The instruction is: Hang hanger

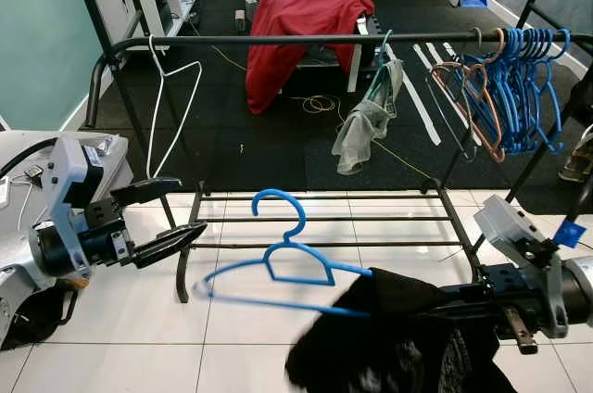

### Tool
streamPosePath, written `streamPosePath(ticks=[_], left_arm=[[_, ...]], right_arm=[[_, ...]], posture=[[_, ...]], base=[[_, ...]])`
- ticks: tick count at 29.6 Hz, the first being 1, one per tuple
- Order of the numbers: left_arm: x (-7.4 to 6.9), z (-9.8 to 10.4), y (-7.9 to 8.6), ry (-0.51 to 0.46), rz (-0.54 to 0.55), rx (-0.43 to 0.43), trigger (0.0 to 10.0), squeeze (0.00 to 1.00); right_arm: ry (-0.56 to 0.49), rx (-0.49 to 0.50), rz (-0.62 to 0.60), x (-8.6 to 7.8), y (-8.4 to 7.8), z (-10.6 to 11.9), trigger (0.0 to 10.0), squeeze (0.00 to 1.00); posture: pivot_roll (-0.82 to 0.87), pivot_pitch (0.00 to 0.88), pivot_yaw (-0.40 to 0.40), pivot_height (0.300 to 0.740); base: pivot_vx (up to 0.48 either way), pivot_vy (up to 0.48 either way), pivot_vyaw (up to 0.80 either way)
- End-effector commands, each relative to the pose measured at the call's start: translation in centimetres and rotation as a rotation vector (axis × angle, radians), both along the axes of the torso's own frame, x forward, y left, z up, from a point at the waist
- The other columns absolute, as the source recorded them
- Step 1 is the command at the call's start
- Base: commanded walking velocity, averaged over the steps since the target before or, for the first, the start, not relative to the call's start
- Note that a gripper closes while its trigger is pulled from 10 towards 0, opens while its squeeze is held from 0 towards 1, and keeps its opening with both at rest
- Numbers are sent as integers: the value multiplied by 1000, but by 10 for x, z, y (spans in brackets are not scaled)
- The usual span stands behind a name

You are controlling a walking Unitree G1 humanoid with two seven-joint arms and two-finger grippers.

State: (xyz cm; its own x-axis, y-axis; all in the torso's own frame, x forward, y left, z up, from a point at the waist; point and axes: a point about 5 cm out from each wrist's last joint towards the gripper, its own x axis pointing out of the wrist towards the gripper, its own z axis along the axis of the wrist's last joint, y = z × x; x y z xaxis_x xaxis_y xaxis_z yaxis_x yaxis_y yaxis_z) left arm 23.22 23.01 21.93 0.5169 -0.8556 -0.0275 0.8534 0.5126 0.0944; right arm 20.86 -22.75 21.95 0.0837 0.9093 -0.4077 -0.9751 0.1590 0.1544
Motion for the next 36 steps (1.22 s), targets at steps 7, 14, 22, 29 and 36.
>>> streamPosePath(ticks=[7,14,22,29,36], left_arm=[[-17,-17,-14,138,-163,19,10000,0],[-3,-16,-27,90,-101,-66,10000,0],[5,-12,-47,80,-109,-177,10000,0],[1,-15,-55,110,-164,-159,10000,0],[10,-21,-30,109,22,-141,10000,0]], right_arm=[[-98,13,32,3,1,22,0,0],[-149,60,37,10,10,27,0,0],[-149,112,74,10,26,23,0,0],[-151,117,84,11,28,24,0,0],[-163,76,-72,23,15,10,0,0]], posture=[[-132,88,28,740],[-129,93,26,740],[-119,96,27,740],[-120,97,27,740],[-115,95,20,740]], base=[[0,0,0],[0,0,0],[0,0,0],[0,0,0],[0,0,0]])
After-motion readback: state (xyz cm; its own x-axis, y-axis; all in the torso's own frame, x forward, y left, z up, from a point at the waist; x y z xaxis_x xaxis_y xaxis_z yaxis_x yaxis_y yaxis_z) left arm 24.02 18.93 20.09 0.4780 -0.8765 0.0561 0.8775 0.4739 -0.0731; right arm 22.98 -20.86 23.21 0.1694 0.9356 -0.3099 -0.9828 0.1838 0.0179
